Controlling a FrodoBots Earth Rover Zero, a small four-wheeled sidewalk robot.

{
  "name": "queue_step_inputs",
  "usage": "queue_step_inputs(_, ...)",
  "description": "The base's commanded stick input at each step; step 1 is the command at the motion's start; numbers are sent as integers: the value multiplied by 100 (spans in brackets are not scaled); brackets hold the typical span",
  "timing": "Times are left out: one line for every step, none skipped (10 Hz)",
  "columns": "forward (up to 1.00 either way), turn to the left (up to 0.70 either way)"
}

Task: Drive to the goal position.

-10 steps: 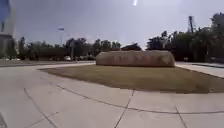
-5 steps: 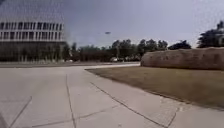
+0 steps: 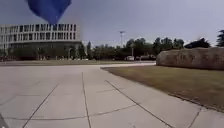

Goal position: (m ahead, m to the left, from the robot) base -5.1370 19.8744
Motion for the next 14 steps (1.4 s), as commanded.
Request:
queue_step_inputs(100, 0)
queue_step_inputs(100, 0)
queue_step_inputs(100, 0)
queue_step_inputs(100, 0)
queue_step_inputs(100, 0)
queue_step_inputs(100, 0)
queue_step_inputs(100, 0)
queue_step_inputs(100, 0)
queue_step_inputs(100, 0)
queue_step_inputs(7, 84)
queue_step_inputs(0, 99)
queue_step_inputs(0, 100)
queue_step_inputs(0, 100)
queue_step_inputs(0, 100)
